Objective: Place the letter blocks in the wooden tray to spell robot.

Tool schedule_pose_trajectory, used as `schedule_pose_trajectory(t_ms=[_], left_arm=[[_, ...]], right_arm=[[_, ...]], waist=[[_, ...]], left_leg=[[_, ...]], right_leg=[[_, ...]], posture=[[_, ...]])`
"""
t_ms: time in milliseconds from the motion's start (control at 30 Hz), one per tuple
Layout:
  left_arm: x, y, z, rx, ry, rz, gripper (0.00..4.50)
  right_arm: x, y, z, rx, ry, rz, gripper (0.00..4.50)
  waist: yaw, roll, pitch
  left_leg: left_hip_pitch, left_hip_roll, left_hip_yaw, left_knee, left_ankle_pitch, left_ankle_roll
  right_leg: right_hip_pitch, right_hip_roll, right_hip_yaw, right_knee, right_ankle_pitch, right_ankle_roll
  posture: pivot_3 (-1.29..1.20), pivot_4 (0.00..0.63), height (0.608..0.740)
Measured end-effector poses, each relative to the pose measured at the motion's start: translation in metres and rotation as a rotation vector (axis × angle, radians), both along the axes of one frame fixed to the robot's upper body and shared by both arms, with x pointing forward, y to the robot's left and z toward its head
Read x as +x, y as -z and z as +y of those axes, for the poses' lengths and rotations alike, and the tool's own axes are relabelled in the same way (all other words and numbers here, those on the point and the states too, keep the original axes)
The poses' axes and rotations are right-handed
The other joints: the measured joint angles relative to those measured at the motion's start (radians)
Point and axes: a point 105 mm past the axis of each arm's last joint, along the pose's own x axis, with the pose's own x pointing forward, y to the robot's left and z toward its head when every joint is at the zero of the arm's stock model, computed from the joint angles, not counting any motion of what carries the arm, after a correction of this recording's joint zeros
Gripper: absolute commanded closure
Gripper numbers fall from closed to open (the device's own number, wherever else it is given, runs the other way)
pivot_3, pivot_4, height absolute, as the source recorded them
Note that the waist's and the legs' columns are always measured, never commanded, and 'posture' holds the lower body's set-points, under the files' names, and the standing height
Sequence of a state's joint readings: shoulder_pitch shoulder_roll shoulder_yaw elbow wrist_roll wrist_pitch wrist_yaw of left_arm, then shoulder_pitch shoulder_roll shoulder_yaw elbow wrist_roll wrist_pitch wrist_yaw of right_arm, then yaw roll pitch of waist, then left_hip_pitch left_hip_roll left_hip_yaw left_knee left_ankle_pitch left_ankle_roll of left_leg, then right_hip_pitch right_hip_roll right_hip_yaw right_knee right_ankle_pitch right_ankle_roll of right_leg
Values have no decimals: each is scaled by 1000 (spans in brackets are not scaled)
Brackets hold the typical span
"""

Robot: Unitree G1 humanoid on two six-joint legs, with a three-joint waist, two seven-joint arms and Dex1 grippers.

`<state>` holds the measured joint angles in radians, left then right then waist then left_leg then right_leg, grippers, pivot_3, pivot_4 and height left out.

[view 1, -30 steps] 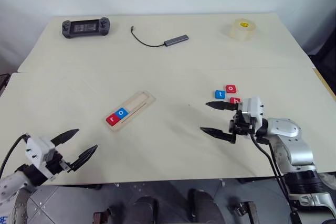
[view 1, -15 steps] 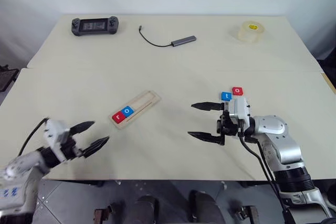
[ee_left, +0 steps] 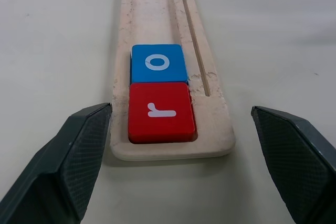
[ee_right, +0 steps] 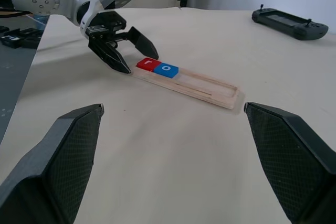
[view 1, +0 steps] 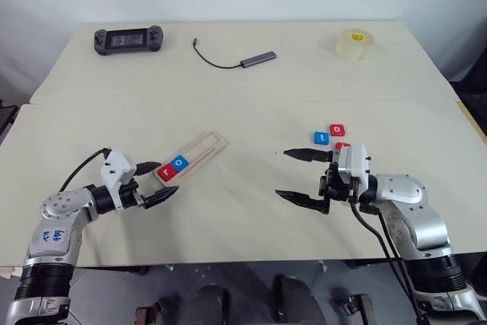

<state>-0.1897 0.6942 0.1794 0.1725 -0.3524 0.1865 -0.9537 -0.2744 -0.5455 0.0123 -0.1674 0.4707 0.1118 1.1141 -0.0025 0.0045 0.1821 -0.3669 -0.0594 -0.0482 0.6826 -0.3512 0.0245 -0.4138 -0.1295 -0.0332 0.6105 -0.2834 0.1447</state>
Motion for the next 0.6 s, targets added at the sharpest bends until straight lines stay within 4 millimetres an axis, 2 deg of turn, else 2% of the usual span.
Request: schedule_pose_trajectory(t_ms=[100, 367, 600], left_arm=[[0, 1, 0, -1, -3, 5, 585], [2, 3, 4, 4, -30, -22, 2956], [-2, 1, -3, -8, -1, -58, 2956]], right_arm=[[-1, 1, 0, 5, 10, 7, 0], [2, -4, 0, 8, 15, -9, 0], [4, -7, 1, 8, 12, -23, 0]], waist=[[-1, 0, 0], [1, 2, -1], [2, 2, -1]], left_leg=[[0, 0, 0, 0, 0, 0], [1, 0, 0, 0, 0, 0], [0, 0, 0, 0, 0, 0]], right_leg=[[0, 0, 0, 0, 0, 0], [0, 0, 1, 0, 0, 0], [0, -1, 0, 0, 0, 0]], posture=[[0, 150, 740], [0, 150, 740], [0, 150, 740]])
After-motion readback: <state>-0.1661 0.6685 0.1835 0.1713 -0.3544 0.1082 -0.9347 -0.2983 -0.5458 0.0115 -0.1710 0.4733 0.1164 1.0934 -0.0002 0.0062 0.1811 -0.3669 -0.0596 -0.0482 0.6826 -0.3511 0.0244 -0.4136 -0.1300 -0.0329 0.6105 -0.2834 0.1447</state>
